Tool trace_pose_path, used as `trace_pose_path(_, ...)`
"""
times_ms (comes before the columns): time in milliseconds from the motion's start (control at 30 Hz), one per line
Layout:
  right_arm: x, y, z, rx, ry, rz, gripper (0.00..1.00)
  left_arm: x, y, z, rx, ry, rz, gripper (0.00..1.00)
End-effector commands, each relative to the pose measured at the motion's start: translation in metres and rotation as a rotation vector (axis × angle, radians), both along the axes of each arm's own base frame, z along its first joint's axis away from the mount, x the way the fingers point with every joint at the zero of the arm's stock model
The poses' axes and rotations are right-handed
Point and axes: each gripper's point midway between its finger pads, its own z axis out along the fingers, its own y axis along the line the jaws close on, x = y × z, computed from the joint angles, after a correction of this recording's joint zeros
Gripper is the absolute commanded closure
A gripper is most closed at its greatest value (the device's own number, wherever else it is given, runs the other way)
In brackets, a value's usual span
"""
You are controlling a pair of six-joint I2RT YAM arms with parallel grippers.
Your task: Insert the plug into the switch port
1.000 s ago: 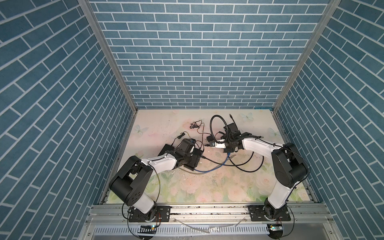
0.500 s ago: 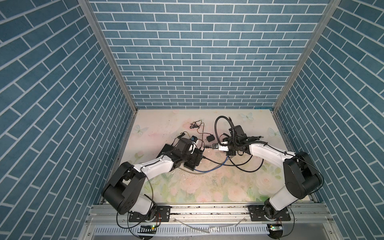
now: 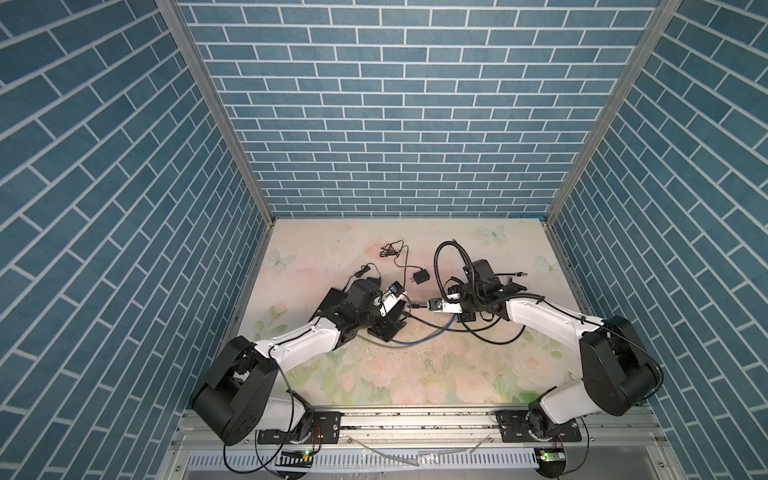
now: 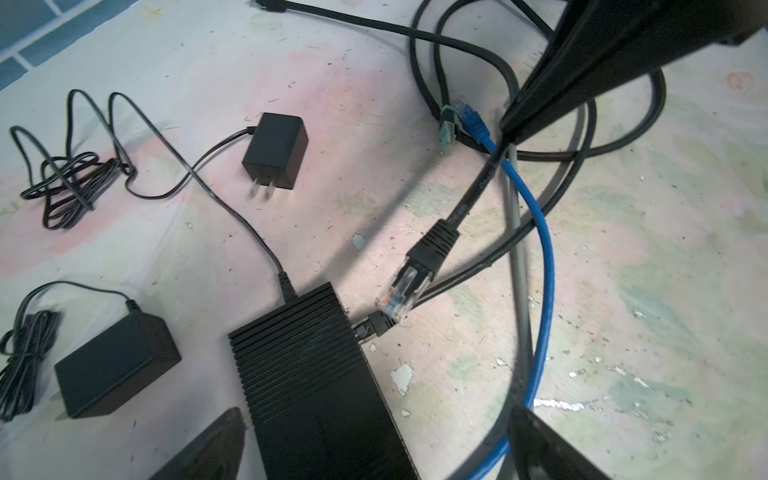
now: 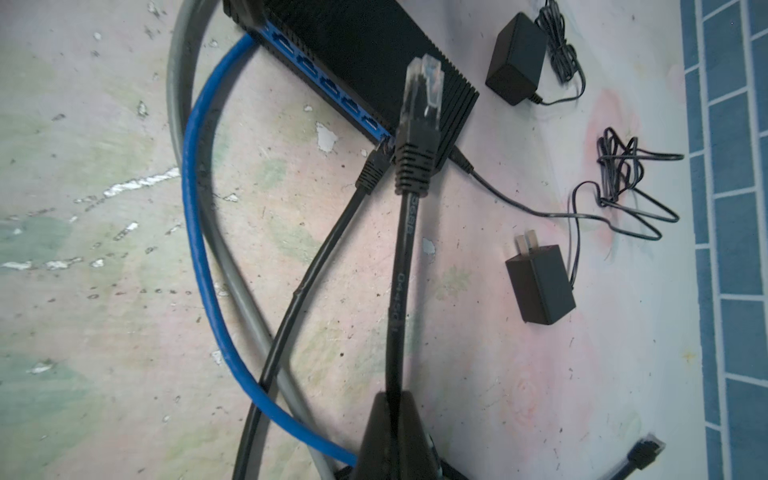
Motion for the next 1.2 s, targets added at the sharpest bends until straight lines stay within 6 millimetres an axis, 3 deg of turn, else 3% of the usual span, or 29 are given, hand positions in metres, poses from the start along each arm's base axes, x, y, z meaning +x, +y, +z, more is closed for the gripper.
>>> trace_pose_path(0,-0.02,0.0,-0.001,0.002,-0.001,0.082,1.0,-0.001,-0.009,0.007,0.007,-0.023,-0.083,0.02)
trace_pose_path(333,-0.033,-0.001,0.0,-0.018,0.001,0.132,1.0,-0.006,-0.03,0.024,-0.045,-0.045,-0.199,0.11)
trace_pose_path(533,-0.035,-0.001,0.004,-0.012,-0.017,0.139,1.0,-0.009,-0.031,0.023,-0.026,-0.033,-0.23,0.18)
trace_pose_path(833,-0.036,-0.001,0.01,0.004,-0.039,0.152,1.0,-0.012,-0.035,0.012,0.005,0.021,-0.275,0.4)
trace_pose_path(1000,-0.037,-0.001,0.012,0.007,-0.043,0.152,1.0,-0.009,-0.037,0.01,0.016,0.03,-0.279,0.59)
trace_pose_path(1167,-0.037,-0.001,0.013,0.008,-0.043,0.155,1.0,-0.007,-0.04,0.014,0.007,0.019,-0.287,0.6)
